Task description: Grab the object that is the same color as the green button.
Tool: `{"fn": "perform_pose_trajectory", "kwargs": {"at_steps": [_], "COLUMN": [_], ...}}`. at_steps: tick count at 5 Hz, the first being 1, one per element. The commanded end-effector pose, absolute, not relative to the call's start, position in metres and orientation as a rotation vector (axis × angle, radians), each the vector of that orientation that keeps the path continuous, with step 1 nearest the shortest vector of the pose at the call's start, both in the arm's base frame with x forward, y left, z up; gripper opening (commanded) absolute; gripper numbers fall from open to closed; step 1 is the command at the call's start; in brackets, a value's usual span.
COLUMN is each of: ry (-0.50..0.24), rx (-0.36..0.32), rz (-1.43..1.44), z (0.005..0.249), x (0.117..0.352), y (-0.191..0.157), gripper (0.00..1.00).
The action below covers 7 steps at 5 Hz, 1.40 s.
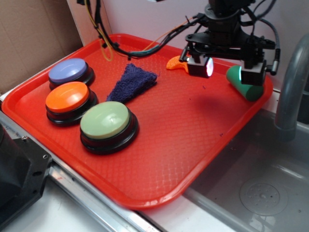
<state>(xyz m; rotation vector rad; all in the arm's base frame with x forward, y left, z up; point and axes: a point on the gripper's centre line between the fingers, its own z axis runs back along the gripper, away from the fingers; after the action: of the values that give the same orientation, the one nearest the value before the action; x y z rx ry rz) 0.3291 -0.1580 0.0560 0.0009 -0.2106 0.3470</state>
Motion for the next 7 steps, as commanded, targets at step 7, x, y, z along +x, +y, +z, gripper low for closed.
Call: {"fn": "perform_pose_trajectory", "kwargs": {"at_steps": [7], "ry": [-0.324], "rx": [-0.139], "rz": [0.307], "z": [0.129], "x": [0.292], "y": [-0.134], "gripper": [1.0]}}
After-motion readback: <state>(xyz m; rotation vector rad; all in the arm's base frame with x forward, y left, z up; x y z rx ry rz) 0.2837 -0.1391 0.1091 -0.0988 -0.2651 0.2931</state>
